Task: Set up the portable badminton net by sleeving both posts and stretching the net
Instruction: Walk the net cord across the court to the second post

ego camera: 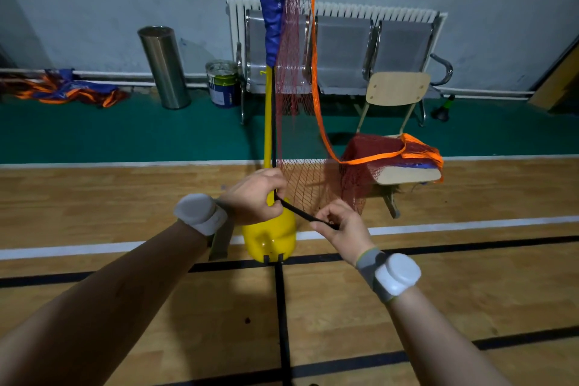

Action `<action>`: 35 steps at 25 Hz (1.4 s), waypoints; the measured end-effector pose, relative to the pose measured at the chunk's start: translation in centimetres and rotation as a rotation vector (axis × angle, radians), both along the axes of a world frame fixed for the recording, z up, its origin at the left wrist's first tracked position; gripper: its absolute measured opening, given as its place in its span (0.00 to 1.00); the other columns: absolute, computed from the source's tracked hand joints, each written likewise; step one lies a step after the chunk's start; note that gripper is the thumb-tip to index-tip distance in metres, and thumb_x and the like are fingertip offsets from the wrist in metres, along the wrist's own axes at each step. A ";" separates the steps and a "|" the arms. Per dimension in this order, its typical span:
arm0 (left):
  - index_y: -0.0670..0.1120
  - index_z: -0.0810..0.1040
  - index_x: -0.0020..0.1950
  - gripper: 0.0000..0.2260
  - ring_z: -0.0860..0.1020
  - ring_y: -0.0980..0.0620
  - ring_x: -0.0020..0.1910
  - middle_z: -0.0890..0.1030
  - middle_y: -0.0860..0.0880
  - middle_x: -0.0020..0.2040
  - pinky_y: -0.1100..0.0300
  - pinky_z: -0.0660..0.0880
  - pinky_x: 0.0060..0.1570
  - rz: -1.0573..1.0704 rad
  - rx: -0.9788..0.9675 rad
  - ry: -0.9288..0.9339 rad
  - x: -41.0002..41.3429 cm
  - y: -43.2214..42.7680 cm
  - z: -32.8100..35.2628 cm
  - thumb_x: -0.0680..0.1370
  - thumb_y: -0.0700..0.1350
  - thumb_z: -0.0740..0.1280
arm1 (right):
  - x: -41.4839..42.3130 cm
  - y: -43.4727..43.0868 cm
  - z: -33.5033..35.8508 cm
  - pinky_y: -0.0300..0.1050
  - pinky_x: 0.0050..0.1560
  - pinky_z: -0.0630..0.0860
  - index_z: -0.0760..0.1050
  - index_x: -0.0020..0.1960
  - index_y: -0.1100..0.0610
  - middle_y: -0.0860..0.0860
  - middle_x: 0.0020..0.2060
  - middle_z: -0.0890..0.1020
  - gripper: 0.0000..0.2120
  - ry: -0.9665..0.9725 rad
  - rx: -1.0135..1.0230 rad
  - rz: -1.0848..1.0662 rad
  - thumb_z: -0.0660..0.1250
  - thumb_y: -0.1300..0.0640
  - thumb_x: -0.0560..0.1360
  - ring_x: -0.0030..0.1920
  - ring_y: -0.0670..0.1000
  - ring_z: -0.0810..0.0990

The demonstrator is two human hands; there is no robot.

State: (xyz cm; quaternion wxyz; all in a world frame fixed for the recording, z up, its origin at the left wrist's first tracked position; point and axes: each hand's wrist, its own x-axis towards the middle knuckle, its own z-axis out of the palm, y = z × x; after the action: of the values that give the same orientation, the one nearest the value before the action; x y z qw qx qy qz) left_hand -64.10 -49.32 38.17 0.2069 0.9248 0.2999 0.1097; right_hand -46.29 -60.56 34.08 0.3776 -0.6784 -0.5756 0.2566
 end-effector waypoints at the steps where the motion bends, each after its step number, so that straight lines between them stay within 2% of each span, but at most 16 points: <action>1: 0.42 0.75 0.44 0.03 0.70 0.51 0.51 0.74 0.47 0.50 0.60 0.67 0.51 0.010 -0.009 -0.003 -0.4 0.1 0.0 0.71 0.40 0.65 | -0.4 -0.1 0.1 0.30 0.45 0.63 0.78 0.41 0.61 0.46 0.38 0.71 0.04 -0.021 0.010 -0.009 0.71 0.62 0.70 0.43 0.45 0.70; 3: 0.44 0.74 0.43 0.02 0.70 0.52 0.50 0.74 0.47 0.49 0.60 0.67 0.50 0.020 -0.013 -0.007 -0.9 0.2 0.1 0.71 0.40 0.66 | -1.0 -0.4 0.4 0.36 0.47 0.62 0.77 0.39 0.56 0.46 0.38 0.71 0.04 -0.065 0.001 -0.032 0.71 0.61 0.70 0.46 0.47 0.69; 4: 0.44 0.74 0.42 0.02 0.69 0.51 0.48 0.74 0.47 0.47 0.59 0.67 0.49 0.030 -0.012 -0.018 -1.3 0.3 0.2 0.71 0.40 0.66 | -1.1 -0.7 0.4 0.37 0.46 0.63 0.74 0.37 0.53 0.45 0.36 0.71 0.08 -0.056 -0.019 -0.038 0.71 0.61 0.71 0.45 0.48 0.69; 6: 0.43 0.74 0.41 0.02 0.68 0.52 0.45 0.74 0.46 0.45 0.61 0.65 0.45 0.058 -0.008 -0.043 -2.2 0.7 0.0 0.70 0.39 0.66 | -1.3 -1.4 0.4 0.32 0.39 0.66 0.69 0.34 0.50 0.44 0.32 0.71 0.13 0.032 -0.073 -0.048 0.70 0.62 0.72 0.38 0.45 0.70; 8: 0.42 0.75 0.41 0.02 0.69 0.51 0.44 0.72 0.48 0.44 0.64 0.62 0.43 0.066 -0.018 -0.030 -3.1 1.1 -0.5 0.70 0.39 0.66 | -1.8 -2.2 0.5 0.27 0.36 0.66 0.70 0.36 0.53 0.44 0.31 0.71 0.11 0.106 -0.094 -0.053 0.69 0.62 0.73 0.34 0.41 0.68; 11: 0.42 0.75 0.42 0.02 0.71 0.48 0.49 0.72 0.48 0.44 0.62 0.65 0.46 0.031 -0.039 0.005 -3.2 1.0 -1.5 0.71 0.38 0.65 | -3.1 -3.3 0.9 0.24 0.41 0.68 0.78 0.44 0.56 0.44 0.35 0.77 0.03 0.164 -0.051 -0.062 0.69 0.63 0.73 0.38 0.38 0.74; 13: 0.41 0.76 0.45 0.04 0.72 0.45 0.52 0.75 0.44 0.47 0.58 0.69 0.52 -0.006 -0.045 0.011 -2.4 0.3 -1.8 0.71 0.37 0.65 | -3.9 -4.3 1.1 0.26 0.46 0.71 0.81 0.47 0.61 0.47 0.40 0.80 0.05 0.161 -0.018 -0.070 0.69 0.64 0.72 0.41 0.39 0.76; 16: 0.46 0.77 0.52 0.12 0.73 0.48 0.58 0.74 0.47 0.55 0.52 0.70 0.59 -0.087 -0.073 0.042 -0.8 -1.8 -1.7 0.71 0.36 0.63 | -4.4 -5.7 1.3 0.32 0.48 0.71 0.82 0.49 0.63 0.51 0.40 0.79 0.07 0.097 -0.005 -0.060 0.70 0.64 0.71 0.42 0.44 0.76; 19: 0.49 0.76 0.54 0.15 0.73 0.49 0.57 0.75 0.51 0.55 0.58 0.65 0.61 -0.225 -0.010 0.088 0.9 -5.1 -1.5 0.71 0.36 0.61 | -4.2 -6.9 1.5 0.35 0.49 0.71 0.81 0.50 0.61 0.53 0.41 0.78 0.08 0.094 -0.011 -0.094 0.69 0.64 0.72 0.44 0.49 0.76; 21: 0.49 0.77 0.52 0.12 0.73 0.49 0.55 0.76 0.51 0.53 0.61 0.61 0.57 -0.214 0.029 0.076 1.2 -6.6 -1.2 0.72 0.38 0.60 | -3.8 -7.4 1.5 0.39 0.51 0.70 0.81 0.52 0.61 0.51 0.40 0.77 0.09 0.062 -0.013 -0.104 0.69 0.64 0.72 0.46 0.50 0.75; 23: 0.47 0.77 0.48 0.09 0.74 0.48 0.52 0.76 0.50 0.49 0.58 0.65 0.56 -0.156 0.037 0.050 1.0 -6.9 -0.8 0.72 0.39 0.61 | -3.4 -7.5 1.5 0.41 0.52 0.69 0.81 0.50 0.61 0.49 0.39 0.75 0.07 0.029 -0.010 -0.113 0.69 0.64 0.72 0.46 0.50 0.74; 25: 0.47 0.76 0.46 0.06 0.74 0.48 0.50 0.75 0.50 0.46 0.54 0.69 0.54 -0.107 0.033 0.039 0.8 -7.3 -0.2 0.72 0.40 0.62 | -3.0 -7.7 1.7 0.40 0.47 0.68 0.78 0.43 0.57 0.48 0.38 0.74 0.03 0.028 0.007 -0.109 0.68 0.64 0.72 0.43 0.49 0.73; 28: 0.46 0.76 0.45 0.05 0.74 0.48 0.50 0.74 0.52 0.45 0.55 0.68 0.53 -0.066 0.024 0.024 0.6 -8.0 0.5 0.72 0.41 0.62 | -2.3 -8.1 1.8 0.39 0.42 0.64 0.67 0.35 0.49 0.48 0.36 0.70 0.14 0.003 0.002 -0.079 0.68 0.63 0.73 0.40 0.48 0.69; 30: 0.45 0.76 0.45 0.05 0.74 0.48 0.51 0.75 0.51 0.45 0.54 0.69 0.53 -0.037 0.015 0.005 0.5 -8.5 0.6 0.72 0.41 0.62 | -1.9 -8.5 1.8 0.38 0.42 0.64 0.65 0.34 0.49 0.48 0.36 0.69 0.16 -0.017 -0.022 -0.044 0.67 0.61 0.74 0.40 0.48 0.68; 32: 0.45 0.77 0.45 0.05 0.75 0.47 0.50 0.77 0.48 0.46 0.54 0.70 0.53 0.010 0.006 -0.029 0.2 -8.8 0.8 0.72 0.41 0.63 | -1.4 -8.6 1.7 0.33 0.40 0.64 0.64 0.35 0.49 0.47 0.34 0.69 0.15 0.008 -0.033 -0.012 0.66 0.61 0.74 0.39 0.47 0.68; 35: 0.43 0.77 0.44 0.04 0.71 0.50 0.44 0.74 0.50 0.43 0.59 0.68 0.48 0.074 -0.036 -0.070 -0.9 -8.7 0.8 0.72 0.39 0.64 | -1.3 -8.9 1.5 0.29 0.38 0.66 0.66 0.36 0.51 0.45 0.33 0.69 0.13 0.092 -0.052 0.011 0.66 0.61 0.75 0.36 0.44 0.68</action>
State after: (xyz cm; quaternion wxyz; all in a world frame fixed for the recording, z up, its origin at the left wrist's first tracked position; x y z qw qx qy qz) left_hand -65.02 -57.98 39.01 0.2298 0.9048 0.3284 0.1439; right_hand -47.56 -69.42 35.61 0.3843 -0.6723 -0.5546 0.3045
